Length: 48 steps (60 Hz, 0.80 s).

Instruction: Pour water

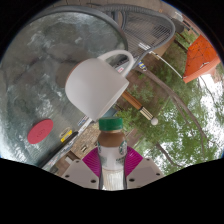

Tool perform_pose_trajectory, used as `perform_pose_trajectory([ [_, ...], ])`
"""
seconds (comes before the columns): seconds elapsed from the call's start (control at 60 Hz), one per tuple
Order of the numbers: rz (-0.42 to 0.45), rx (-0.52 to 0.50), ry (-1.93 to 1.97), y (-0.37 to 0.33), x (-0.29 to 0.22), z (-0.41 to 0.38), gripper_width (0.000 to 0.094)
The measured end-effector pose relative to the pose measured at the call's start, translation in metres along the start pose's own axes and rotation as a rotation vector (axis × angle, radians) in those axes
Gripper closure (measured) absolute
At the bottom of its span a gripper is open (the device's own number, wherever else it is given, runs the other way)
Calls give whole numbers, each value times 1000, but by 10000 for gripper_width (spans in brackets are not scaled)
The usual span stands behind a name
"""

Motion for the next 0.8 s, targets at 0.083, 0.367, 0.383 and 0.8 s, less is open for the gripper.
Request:
perform_pose_trajectory([
  [0.083,13,22,91,-4,3,3,669],
  [0.367,209,17,1613,-24,35,-19,668],
  [0.383,231,4,1709,-21,30,-26,667],
  [0.8,366,-173,2361,7,-30,-123,667],
])
Point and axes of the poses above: the point between the fingertips, and its own axes, seen from behind it with the camera up: z to the right, x down, y forward, the way the camera looks, the point moved 7 cm from there along -y, backward, against the way the camera looks, and after that the axes turned 5 degrees about -x, right-handed, at the moved point
